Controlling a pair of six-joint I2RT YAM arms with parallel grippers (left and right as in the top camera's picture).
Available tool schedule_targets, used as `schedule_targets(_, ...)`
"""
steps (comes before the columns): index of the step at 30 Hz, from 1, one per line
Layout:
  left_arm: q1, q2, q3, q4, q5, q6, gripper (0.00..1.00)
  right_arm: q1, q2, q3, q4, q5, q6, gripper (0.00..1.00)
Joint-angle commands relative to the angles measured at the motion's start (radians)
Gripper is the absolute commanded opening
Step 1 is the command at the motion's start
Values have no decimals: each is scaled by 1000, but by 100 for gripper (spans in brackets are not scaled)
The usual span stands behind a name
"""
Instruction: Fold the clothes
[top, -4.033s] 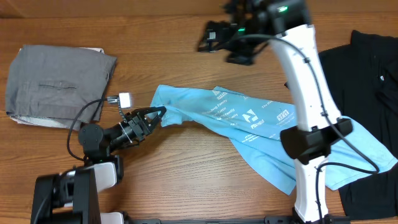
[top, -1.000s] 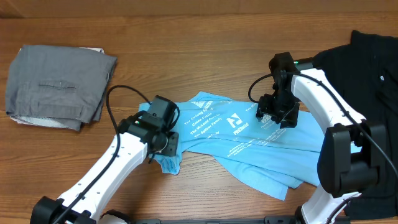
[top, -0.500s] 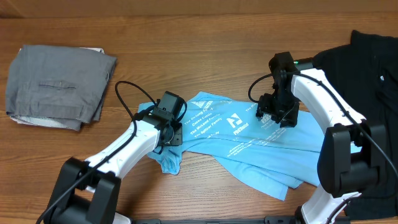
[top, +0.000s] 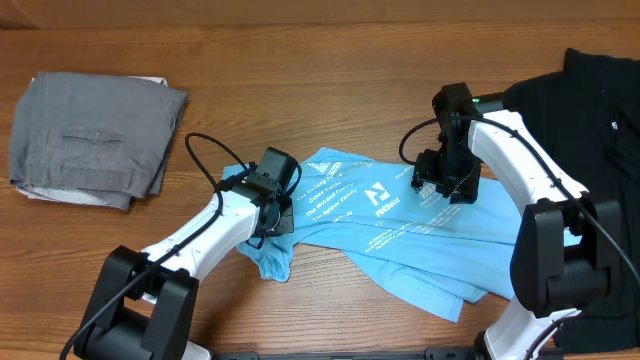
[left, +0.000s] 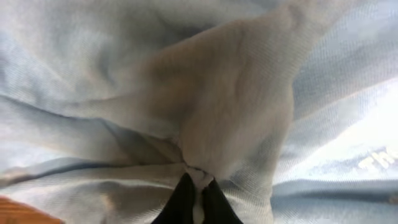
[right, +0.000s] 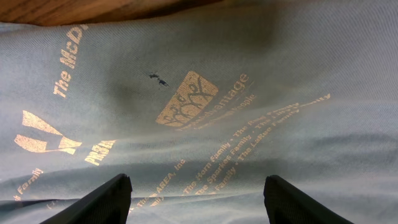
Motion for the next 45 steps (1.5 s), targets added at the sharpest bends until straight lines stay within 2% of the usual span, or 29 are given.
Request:
schedule_targets(1,3,-56,64,-34,-25,-8,4,3,-14,-4,1,10,1,72)
schedule_targets(11,3,-100,87,-156,-87,-8,5,3,-14,-4,-3,10,1,72)
schedule_targets(15,3,-99,84,-205,-88,-8,11,3,-14,-4,-3,10,1,72)
schedule_targets(21,3,-99,63,-218,-91,-9,13,3,-14,-4,-3,10,1,72)
schedule_targets(23,3,-99,58,-218,-91,-9,12,3,-14,-4,-3,10,1,72)
schedule_targets(26,3,-99,52,-217,-91,-9,4,3,-14,-4,-3,10,1,72)
schedule_targets(31,3,-99,52,-218,-91,-9,4,4,-14,-4,-10,9,1,70)
schedule_targets(32,3,-99,52,-219,-91,-9,4,4,-14,-4,-14,9,1,68)
schedule_targets(34,3,-100,52,-219,-89,-9,4,4,-14,-4,-26,4,1,57)
schedule_targets(35,3,-100,52,-219,-86,-10,4,4,-14,-4,-32,-3,1,48)
schedule_targets(37,3,-102,52,-219,-87,-10,4,4,-14,-4,-43,-18,1,24)
schedule_targets(40,10,-104,54,-215,-92,-14,4,5,-14,-6,-60,-21,2,4)
schedule_targets(45,53,-105,54,-214,-94,-71,4,6,-14,-58,-8,-47,2,4)
